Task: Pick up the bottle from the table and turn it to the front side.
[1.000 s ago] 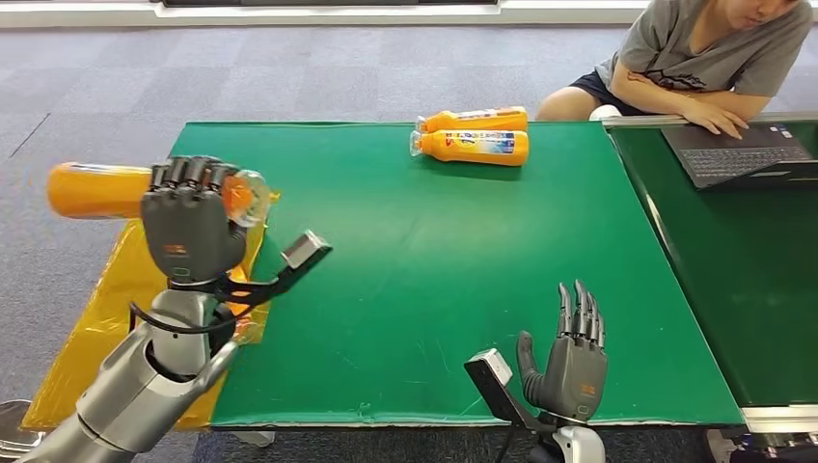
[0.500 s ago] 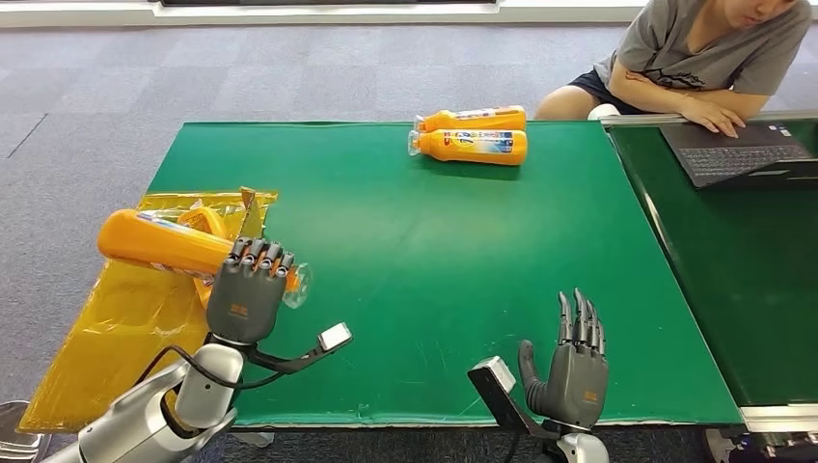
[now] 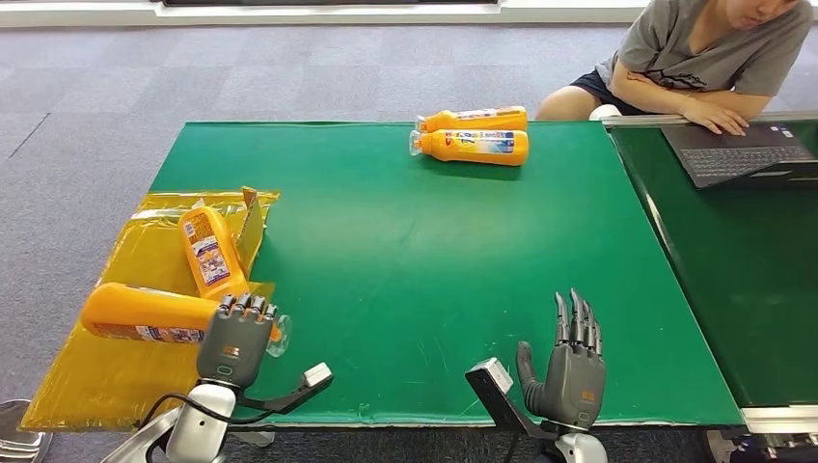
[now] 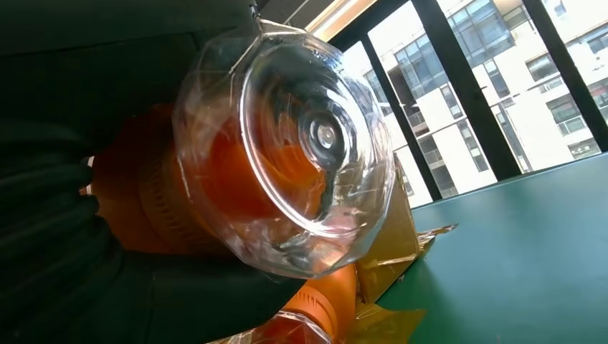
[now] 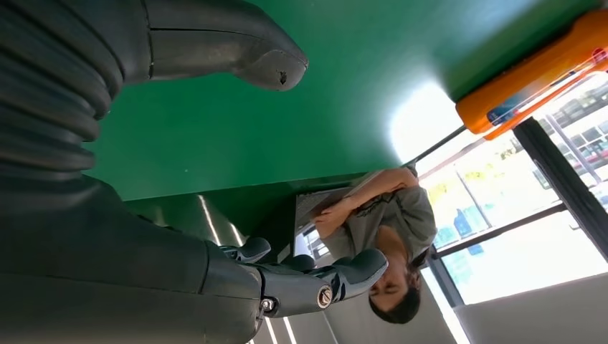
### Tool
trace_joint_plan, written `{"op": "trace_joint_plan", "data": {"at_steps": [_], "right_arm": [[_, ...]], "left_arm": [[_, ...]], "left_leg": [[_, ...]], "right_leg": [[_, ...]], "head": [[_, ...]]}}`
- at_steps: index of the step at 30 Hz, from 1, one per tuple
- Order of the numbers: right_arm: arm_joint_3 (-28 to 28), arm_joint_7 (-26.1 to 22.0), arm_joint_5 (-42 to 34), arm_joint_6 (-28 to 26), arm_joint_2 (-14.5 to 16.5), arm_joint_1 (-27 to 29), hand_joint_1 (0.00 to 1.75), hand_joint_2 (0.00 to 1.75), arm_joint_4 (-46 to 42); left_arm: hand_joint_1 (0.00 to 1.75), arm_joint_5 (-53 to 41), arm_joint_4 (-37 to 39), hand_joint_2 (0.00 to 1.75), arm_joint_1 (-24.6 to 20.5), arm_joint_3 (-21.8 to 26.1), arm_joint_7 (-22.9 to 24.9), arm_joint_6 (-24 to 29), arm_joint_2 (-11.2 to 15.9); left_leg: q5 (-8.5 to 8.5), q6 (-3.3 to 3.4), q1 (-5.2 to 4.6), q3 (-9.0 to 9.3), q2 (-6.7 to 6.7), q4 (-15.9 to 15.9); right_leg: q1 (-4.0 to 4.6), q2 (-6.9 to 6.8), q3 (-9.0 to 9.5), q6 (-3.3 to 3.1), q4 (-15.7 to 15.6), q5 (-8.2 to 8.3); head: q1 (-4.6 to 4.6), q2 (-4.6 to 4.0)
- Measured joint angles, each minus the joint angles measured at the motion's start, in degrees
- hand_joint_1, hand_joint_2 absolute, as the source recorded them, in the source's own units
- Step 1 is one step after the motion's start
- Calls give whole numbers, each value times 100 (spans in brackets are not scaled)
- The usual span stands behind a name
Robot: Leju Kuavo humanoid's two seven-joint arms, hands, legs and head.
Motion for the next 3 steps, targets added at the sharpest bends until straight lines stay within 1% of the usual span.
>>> {"op": "trace_joint_plan", "data": {"at_steps": [3], "right_arm": [[0,9,15,1,0,0,0,175,0]], "left_arm": [[175,0,-3,175,59,73,44,-16,-15]], "left_leg": [[0,0,0,1,0,0]], "right_leg": [[0,1,0,0,0,0]], "head": [[0,0]]}}
